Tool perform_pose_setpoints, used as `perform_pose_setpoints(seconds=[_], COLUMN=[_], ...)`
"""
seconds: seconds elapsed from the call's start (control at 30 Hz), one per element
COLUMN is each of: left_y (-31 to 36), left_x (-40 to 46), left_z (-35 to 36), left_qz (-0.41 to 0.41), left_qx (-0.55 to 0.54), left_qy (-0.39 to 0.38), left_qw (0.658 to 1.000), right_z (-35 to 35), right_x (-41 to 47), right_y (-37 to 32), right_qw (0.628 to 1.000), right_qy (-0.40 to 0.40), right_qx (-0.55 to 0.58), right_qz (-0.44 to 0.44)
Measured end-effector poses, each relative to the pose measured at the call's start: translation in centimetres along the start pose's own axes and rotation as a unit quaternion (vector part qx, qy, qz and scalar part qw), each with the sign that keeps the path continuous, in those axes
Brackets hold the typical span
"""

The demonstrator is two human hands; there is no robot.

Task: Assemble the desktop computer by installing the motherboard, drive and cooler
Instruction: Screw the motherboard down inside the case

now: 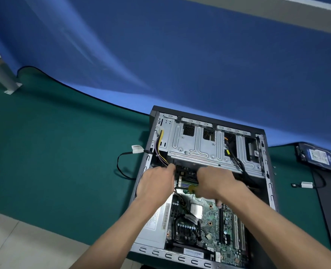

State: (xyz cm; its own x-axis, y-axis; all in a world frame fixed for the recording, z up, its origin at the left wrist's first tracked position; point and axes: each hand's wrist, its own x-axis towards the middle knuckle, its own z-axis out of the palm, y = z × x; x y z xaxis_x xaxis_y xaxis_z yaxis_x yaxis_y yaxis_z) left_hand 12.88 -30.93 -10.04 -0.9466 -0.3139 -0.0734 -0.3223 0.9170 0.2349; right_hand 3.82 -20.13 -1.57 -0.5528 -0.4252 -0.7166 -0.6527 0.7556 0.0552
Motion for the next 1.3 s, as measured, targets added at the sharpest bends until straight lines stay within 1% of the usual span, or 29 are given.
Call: perform_pose_setpoints(seconds=[0.07, 0.1, 0.17, 0.23, 0.3, 0.37, 0.43, 0.5, 0.53, 0.63, 0.73, 0.77, 0.83, 0.97, 1.03, 1.2, 1.3], left_y=[0.0, 0.0, 0.2, 0.3, 0.6, 1.2, 2.2, 4.1, 5.3, 10.3, 15.8, 17.5, 20.4, 23.4, 23.8, 24.1, 24.1], left_x=[0.0, -0.1, -0.3, -0.5, -0.7, -0.6, -0.1, 0.4, 0.7, 2.5, 5.4, 6.4, 8.7, 12.1, 12.6, 12.7, 12.9], left_z=[0.1, 0.1, 0.0, 0.0, 0.1, 0.2, 0.3, 0.3, 0.2, -0.1, 0.2, 0.4, 1.4, 3.5, 4.2, 4.9, 5.0], left_qz=[0.003, 0.001, -0.010, -0.021, -0.028, -0.042, -0.055, -0.041, -0.029, 0.010, 0.064, 0.078, 0.087, 0.065, 0.058, 0.052, 0.053], left_qx=[-0.003, -0.011, -0.035, -0.059, -0.060, -0.057, -0.063, -0.066, -0.070, -0.080, -0.106, -0.117, -0.125, -0.081, -0.052, -0.016, -0.009], left_qy=[-0.002, -0.002, 0.008, 0.032, 0.056, 0.054, 0.049, 0.060, 0.063, 0.052, 0.055, 0.053, 0.045, 0.031, 0.031, 0.027, 0.036], left_qw=[1.000, 1.000, 0.999, 0.998, 0.996, 0.996, 0.995, 0.995, 0.995, 0.995, 0.991, 0.989, 0.987, 0.994, 0.997, 0.998, 0.998], right_z=[1.9, 2.9, 4.4, 5.0, 5.0, 5.0, 5.2, 5.8, 6.2, 7.9, 9.5, 10.0, 11.2, 13.6, 14.9, 16.8, 17.4], right_x=[-0.4, -0.7, -1.1, -1.6, -2.0, -2.4, -2.8, -3.2, -3.4, -3.9, -3.9, -3.7, -3.0, -0.8, 0.9, 5.6, 8.0], right_y=[0.4, 0.5, 1.2, 2.5, 4.4, 6.6, 9.0, 11.3, 12.4, 15.7, 19.2, 20.5, 23.0, 27.3, 28.8, 30.8, 31.1], right_qw=[0.999, 0.998, 0.998, 0.994, 0.984, 0.973, 0.956, 0.926, 0.903, 0.817, 0.742, 0.724, 0.705, 0.700, 0.711, 0.743, 0.752], right_qy=[-0.014, -0.009, 0.029, 0.087, 0.147, 0.195, 0.226, 0.251, 0.269, 0.337, 0.368, 0.371, 0.370, 0.363, 0.342, 0.285, 0.258], right_qx=[-0.042, -0.057, -0.050, 0.007, 0.061, 0.099, 0.173, 0.273, 0.326, 0.461, 0.550, 0.569, 0.587, 0.582, 0.576, 0.553, 0.549], right_qz=[0.007, 0.014, 0.037, 0.060, 0.074, 0.074, 0.070, 0.071, 0.071, 0.077, 0.112, 0.121, 0.144, 0.198, 0.214, 0.249, 0.258])
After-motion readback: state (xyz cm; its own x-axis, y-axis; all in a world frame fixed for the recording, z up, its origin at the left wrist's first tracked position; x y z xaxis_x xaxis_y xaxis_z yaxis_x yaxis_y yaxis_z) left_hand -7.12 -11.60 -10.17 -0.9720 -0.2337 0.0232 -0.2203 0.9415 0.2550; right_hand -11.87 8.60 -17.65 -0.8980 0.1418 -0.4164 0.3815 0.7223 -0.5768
